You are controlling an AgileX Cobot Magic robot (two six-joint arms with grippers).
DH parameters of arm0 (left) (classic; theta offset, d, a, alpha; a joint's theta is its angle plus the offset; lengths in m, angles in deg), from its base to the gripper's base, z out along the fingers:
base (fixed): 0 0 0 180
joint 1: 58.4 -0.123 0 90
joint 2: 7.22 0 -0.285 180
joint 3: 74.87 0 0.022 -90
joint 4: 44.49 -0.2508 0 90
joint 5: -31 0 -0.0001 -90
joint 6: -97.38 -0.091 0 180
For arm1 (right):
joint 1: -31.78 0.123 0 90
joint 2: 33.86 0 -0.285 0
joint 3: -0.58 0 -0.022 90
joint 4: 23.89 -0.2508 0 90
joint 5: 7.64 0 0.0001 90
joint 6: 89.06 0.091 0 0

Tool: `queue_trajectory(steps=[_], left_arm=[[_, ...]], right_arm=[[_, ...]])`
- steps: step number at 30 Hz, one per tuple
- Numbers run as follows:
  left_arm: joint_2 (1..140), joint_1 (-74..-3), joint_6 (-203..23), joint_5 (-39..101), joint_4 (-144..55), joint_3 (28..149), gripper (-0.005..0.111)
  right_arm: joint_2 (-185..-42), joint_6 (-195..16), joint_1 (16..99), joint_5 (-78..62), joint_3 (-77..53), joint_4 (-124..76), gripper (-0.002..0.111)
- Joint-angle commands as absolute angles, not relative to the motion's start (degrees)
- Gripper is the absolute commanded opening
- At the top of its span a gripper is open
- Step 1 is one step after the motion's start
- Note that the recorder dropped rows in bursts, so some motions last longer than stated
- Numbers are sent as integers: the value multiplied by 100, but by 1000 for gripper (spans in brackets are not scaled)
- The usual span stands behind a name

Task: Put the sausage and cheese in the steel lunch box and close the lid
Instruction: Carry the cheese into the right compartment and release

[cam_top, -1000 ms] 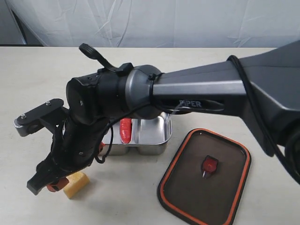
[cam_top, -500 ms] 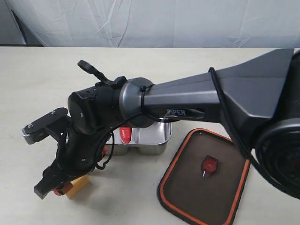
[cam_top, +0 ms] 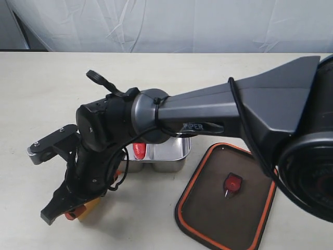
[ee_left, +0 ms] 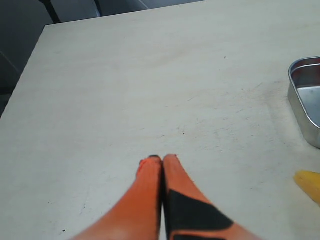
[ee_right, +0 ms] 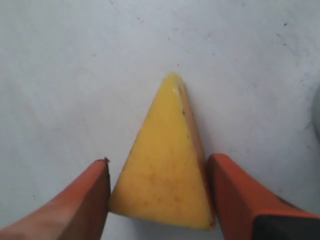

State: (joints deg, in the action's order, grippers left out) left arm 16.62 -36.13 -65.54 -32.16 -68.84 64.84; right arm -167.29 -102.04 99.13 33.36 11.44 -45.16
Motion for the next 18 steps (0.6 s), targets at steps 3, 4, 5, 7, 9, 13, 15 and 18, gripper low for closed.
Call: queue_trajectory(steps=[3,4,5,7,9,13,15,18], left_arm=[[1620,-3598,-6523,-3203,-6973,6487,0],[1620,-3598,-6523,-3203,-6973,6487,0],[1620,-3598,-6523,-3203,-6973,6487,0],[1620,-3598,-6523,-3203,-6973,6487,0],[1620,-3598,-6523,-3203,-6973,6487,0],[1620,-3598,-6523,-3217,-6985,6487,0],[1620,-3598,-6523,-3247,-7006,6487,0],[1620,-3598,-6523,-3320,-7031,6487,0]], right_arm=[[-16718,-10199,9921,3680,1174,-4692,5],[-16718,-10199,9921,3700,1174,-4740,0],[-16718,-10199,9921,3733,1174,-4790,-1],[-16705,-10199,9921,3802,1174,-4828,-1],[-16639,-10199,9921,3859,1174,-4869,-1],[-16291,-10244,9921,3886,1174,-4810,-1],[-15954,-10259,9908,3909,1174,-4566,-1],[-15395,-9914,9908,4080,1174,-3407,-1]])
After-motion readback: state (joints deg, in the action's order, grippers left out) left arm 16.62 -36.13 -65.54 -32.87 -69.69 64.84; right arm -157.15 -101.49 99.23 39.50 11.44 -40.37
